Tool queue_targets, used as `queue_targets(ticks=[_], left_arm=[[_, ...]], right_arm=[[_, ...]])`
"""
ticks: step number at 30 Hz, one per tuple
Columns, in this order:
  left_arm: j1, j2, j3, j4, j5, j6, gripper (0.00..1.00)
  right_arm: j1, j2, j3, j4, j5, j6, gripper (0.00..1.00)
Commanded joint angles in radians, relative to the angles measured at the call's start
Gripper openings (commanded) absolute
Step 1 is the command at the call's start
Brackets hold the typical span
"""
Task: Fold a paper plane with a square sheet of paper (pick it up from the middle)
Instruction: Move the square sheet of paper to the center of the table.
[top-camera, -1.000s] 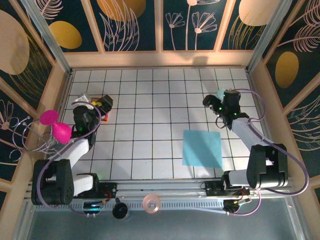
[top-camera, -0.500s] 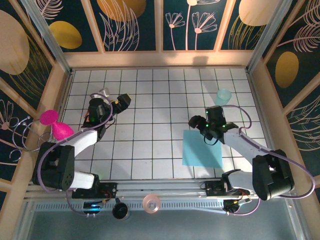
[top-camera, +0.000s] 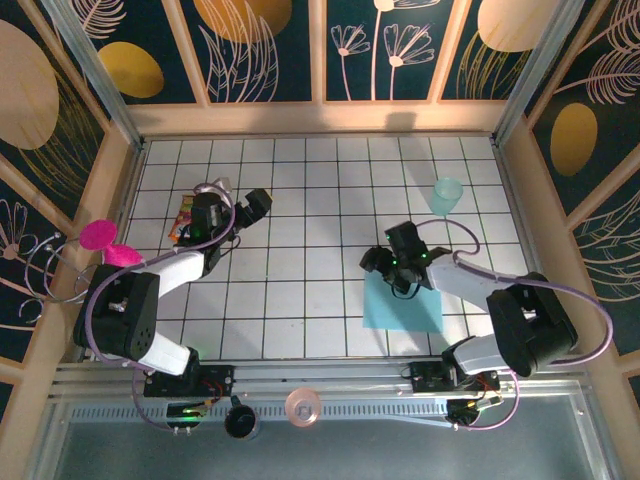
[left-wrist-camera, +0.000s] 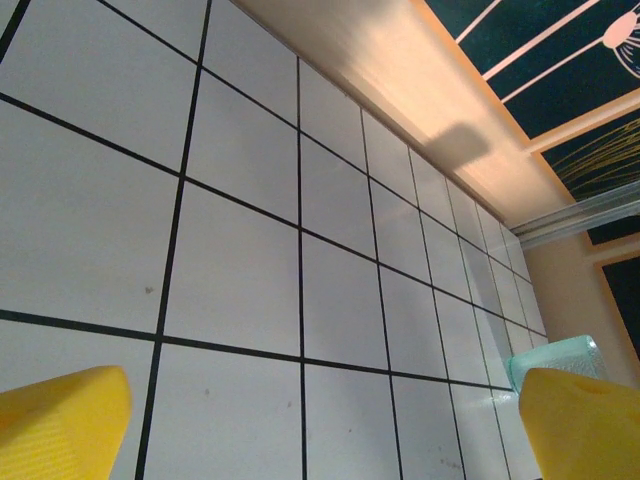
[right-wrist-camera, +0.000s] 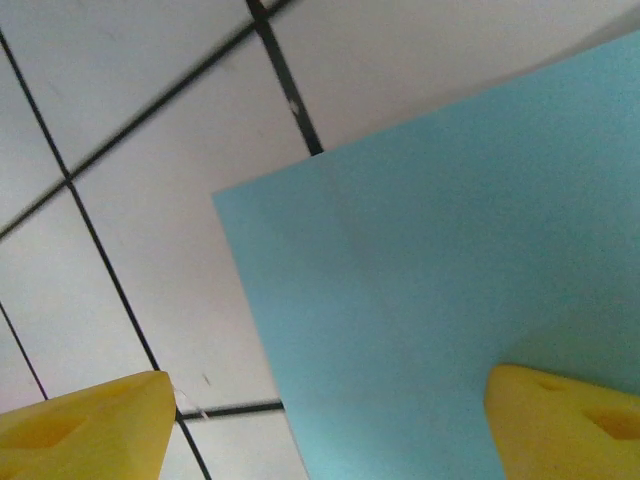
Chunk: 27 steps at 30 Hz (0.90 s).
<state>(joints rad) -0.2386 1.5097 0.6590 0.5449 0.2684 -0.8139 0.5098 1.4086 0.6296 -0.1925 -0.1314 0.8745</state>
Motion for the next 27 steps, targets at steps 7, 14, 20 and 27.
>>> queue_targets(ticks=[7, 14, 20, 27], left_arm=[[-0.005, 0.045, 0.058, -0.076, 0.006, -0.007, 0.99], [-0.006, 0.063, 0.088, -0.156, 0.026, 0.002, 0.99], [-0.006, 0.067, 0.097, -0.197, 0.040, -0.002, 0.99], [-0.023, 0.072, 0.098, -0.165, 0.108, -0.047, 0.96]], right_arm=[[0.009, 0.244, 0.132, 0.168, 0.026, 0.045, 0.81], [0.040, 0.494, 0.374, 0.248, -0.020, 0.102, 0.80], [0.056, 0.629, 0.563, 0.308, -0.092, 0.144, 0.76], [-0.030, 0.415, 0.496, 0.342, -0.127, 0.043, 0.75]])
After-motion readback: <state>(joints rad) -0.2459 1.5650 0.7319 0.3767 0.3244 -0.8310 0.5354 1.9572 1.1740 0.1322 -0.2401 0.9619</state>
